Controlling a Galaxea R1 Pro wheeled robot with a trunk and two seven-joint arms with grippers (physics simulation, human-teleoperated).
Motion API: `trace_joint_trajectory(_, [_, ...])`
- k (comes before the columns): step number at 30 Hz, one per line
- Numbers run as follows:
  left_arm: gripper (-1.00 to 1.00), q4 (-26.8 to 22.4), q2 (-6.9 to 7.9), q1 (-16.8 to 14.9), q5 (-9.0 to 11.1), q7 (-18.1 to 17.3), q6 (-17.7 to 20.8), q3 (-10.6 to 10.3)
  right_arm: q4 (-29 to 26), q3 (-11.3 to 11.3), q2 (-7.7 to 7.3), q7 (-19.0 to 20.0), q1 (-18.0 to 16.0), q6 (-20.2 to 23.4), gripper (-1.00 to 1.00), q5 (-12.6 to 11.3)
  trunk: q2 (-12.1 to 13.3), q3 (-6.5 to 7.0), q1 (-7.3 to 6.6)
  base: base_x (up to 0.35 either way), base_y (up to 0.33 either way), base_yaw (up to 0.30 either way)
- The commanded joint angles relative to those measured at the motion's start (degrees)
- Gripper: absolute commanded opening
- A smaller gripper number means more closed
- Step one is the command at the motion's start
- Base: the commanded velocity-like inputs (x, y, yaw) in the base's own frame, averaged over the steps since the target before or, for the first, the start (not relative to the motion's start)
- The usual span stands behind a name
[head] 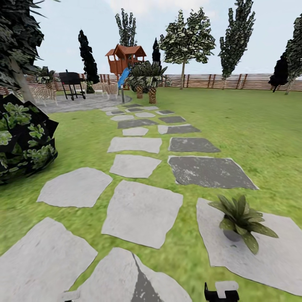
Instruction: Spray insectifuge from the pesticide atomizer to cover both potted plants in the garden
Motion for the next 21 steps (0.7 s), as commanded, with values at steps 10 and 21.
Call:
trace_joint_trajectory(10, [-1.00, 0.0, 0.31, 0.0, 0.1, 0.0, -0.1, -0.6, 0.1, -0.3, 0.12, -0.3, 0.0, -0.1, 1.00, 0.5, 0.0, -0.05, 0.02, 0.326, 0.050, 0.000])
trace_joint_trajectory(21, [-1.00, 0.0, -0.31, 0.0, 0.0, -0.1, -0.1, -0.8, 0.0, -0.3, 0.17, -0.3, 0.0, -0.1, 1.00, 0.4, 0.0, -0.05, 0.02, 0.337, 0.000, 0.122])
